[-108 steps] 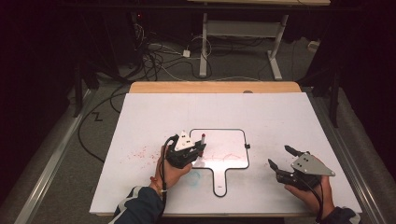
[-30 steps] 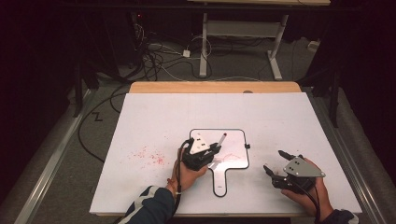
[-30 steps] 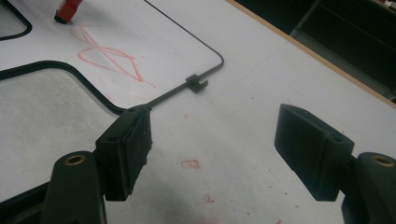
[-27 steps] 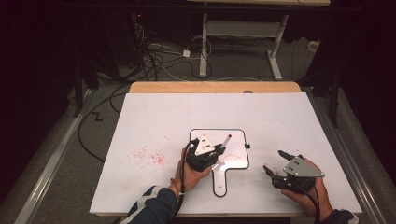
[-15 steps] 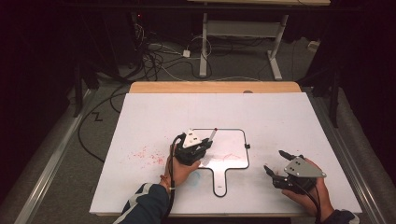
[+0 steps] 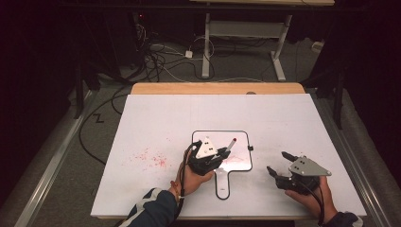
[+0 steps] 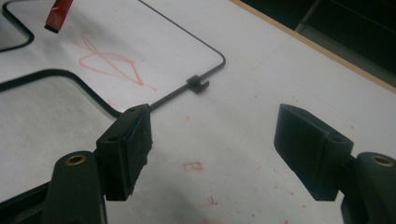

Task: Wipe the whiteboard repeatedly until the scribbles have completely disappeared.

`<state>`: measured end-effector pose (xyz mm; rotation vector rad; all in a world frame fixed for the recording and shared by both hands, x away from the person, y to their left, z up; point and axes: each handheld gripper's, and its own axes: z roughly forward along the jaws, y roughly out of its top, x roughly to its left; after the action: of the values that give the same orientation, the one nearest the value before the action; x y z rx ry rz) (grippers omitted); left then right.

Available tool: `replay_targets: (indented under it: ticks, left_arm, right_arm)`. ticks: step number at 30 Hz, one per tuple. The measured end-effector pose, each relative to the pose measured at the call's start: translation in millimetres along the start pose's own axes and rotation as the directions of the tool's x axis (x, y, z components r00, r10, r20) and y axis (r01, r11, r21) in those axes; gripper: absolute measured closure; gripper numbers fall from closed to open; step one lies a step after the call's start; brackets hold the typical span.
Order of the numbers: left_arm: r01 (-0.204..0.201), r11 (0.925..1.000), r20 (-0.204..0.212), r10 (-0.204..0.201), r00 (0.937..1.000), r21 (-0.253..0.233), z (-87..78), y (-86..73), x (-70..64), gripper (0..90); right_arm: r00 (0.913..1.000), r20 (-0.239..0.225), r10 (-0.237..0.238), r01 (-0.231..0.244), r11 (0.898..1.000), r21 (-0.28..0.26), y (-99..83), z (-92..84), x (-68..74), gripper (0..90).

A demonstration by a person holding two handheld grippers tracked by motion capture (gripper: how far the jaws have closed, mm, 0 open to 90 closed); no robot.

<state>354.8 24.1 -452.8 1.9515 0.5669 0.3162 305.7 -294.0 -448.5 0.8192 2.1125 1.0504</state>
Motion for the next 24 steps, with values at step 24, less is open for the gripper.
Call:
replay_targets:
  ticks: [24]
  left_arm:
    - [-0.073, 0.9966, 0.049, 0.074, 0.9960, -0.038, -0.8, 6.3, -19.6, 78.7]
  right_arm:
    - [0.9209, -0.370, 0.122, -0.190, 0.970, -0.153, 76.2, 46.3, 35.4, 56.6]
